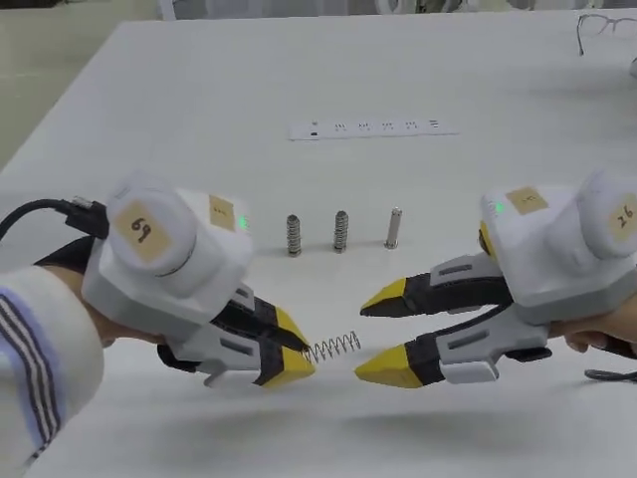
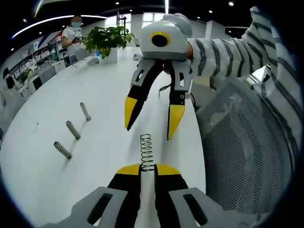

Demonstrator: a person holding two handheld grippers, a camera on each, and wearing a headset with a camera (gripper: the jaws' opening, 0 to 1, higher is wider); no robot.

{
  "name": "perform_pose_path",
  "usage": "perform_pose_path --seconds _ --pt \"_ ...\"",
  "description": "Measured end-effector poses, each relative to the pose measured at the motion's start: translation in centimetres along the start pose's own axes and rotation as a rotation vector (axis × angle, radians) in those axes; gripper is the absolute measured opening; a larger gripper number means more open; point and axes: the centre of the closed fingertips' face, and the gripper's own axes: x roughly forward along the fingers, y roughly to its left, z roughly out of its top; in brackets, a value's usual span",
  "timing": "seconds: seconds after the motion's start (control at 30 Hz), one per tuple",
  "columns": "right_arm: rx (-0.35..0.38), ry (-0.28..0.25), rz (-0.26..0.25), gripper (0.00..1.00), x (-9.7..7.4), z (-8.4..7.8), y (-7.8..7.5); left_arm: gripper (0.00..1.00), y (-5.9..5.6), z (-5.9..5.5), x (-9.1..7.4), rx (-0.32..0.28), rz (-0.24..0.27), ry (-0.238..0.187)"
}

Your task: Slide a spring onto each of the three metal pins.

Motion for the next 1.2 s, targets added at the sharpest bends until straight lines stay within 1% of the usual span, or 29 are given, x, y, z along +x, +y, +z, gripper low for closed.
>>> perform_pose_path --seconds 0.13,0.2,0.4,0.53,0.67,0.97,1.2 --pt "-0.022 0.027 0.027 0.3 0.41 -0.26 0.37 0.02 -0.1 0.13 0.04 0.005 -0.001 -0.003" --pt "-0.021 0.028 0.036 0.26 0.45 -0.27 0.44 0.02 -0.11 0.12 0.03 0.004 -0.001 -0.003" --pt "-0.023 0.032 0.043 0.22 0.58 -0.27 0.33 0.02 -0.14 0.05 -0.06 0.009 -0.002 -0.001" --pt "-0.025 0.031 0.056 0.15 0.69 -0.18 0.47 0.02 -0.2 -0.08 -0.08 0.011 -0.005 0.004" --pt "-0.025 0.041 0.057 0.11 0.78 -0.36 0.32 0.02 -0.39 -0.22 0.01 0.009 -0.012 0.007" --pt "-0.029 0.059 0.072 0.1 1.06 -0.77 0.62 0.02 -0.77 -0.59 0.3 -0.007 -0.016 0.008" --pt "0.007 0.062 0.064 0.1 0.94 -0.92 0.62 0.02 -0.89 -0.53 0.5 -0.022 -0.013 -0.008"
